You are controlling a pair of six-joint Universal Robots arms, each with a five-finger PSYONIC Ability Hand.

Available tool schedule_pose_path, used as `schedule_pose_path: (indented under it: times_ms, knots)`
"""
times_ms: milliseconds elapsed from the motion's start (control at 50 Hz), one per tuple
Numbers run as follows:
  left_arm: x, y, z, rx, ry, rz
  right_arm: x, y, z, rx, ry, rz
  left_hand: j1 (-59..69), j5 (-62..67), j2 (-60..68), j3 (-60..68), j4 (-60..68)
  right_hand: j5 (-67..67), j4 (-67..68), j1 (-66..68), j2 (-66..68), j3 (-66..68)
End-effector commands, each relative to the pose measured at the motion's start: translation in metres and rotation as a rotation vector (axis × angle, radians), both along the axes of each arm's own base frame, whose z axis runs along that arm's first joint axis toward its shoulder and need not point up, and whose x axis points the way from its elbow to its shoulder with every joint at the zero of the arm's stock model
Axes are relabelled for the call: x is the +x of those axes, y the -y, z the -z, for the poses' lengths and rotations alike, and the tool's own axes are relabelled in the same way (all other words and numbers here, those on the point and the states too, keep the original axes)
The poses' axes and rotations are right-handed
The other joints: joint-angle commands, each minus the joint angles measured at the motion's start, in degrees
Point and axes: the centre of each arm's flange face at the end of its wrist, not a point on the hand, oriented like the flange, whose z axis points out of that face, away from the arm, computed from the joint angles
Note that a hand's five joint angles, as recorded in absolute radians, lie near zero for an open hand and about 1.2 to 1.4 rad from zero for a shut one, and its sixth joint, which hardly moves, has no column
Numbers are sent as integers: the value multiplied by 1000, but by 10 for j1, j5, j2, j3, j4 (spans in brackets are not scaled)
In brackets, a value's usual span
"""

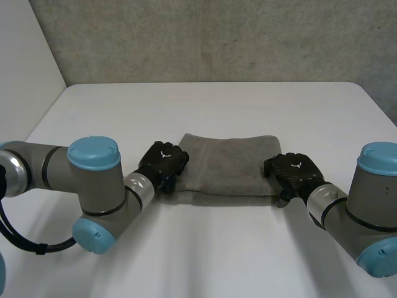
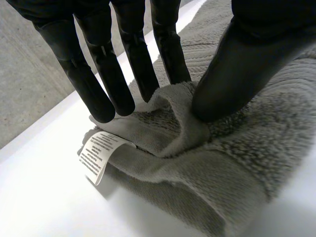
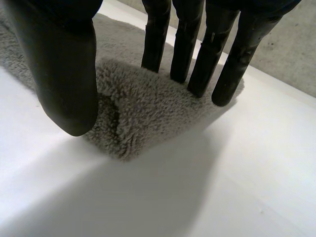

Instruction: Fold the towel.

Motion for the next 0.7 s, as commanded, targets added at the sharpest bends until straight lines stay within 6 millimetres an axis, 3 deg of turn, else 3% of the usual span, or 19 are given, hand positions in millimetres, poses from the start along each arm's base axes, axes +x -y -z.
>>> schedule_pose_path:
  times_ms: [20, 180, 400, 440, 480, 500, 520, 540, 580, 640, 680, 700]
  knots:
    - [8, -11, -8, 17, 21, -24, 0, 3, 1, -16, 0, 3, -12, -109, -11, -20, -14, 34, 37, 34, 35, 35]
    - [17, -25, -23, -2, 33, -75, -2, 4, 2, -21, -14, 20, -15, -112, -15, -23, -17, 27, 30, 27, 29, 28]
    - [22, -38, -16, 24, 56, -78, -2, 3, 3, -21, -23, 20, -29, -125, -28, -36, -31, 36, 38, 35, 37, 36]
    - [22, -39, -15, 31, 55, -76, -2, 3, 3, -23, -26, 19, -37, -134, -37, -45, -39, 51, 53, 50, 52, 51]
    - [23, -40, -16, 37, 50, -79, -2, 5, 3, -33, -40, 15, -61, -157, -60, -68, -63, 156, 159, 156, 158, 157]
    - [23, -40, -16, 35, 49, -79, -2, 5, 3, -33, -41, 15, -112, -209, -112, -120, -114, 157, 159, 156, 158, 157]
    - [23, -41, -17, 34, 48, -77, -2, 5, 3, -38, -49, 11, -206, -303, -205, -214, -208, 248, 251, 248, 250, 249]
    - [23, -41, -17, 34, 48, -77, -3, 5, 3, -40, -56, 10, -207, -304, -206, -215, -209, 344, 347, 344, 346, 345]
    - [20, -44, -22, 23, 40, -69, -3, 4, 3, -42, -61, 8, -361, -458, -361, -369, -363, 422, 424, 421, 423, 422]
    - [19, -45, -28, 9, 30, -63, -4, 2, 1, -40, -75, 0, -389, -485, -388, -396, -391, 439, 441, 438, 440, 439]
    - [17, -45, -48, -36, -4, -61, -5, 0, 0, -34, -89, -7, -461, -557, -460, -468, -462, 439, 441, 438, 440, 439]
    - [17, -45, -48, -36, -4, -61, -6, -4, -1, -25, -114, -17, -461, -558, -460, -469, -463, 439, 441, 438, 440, 439]
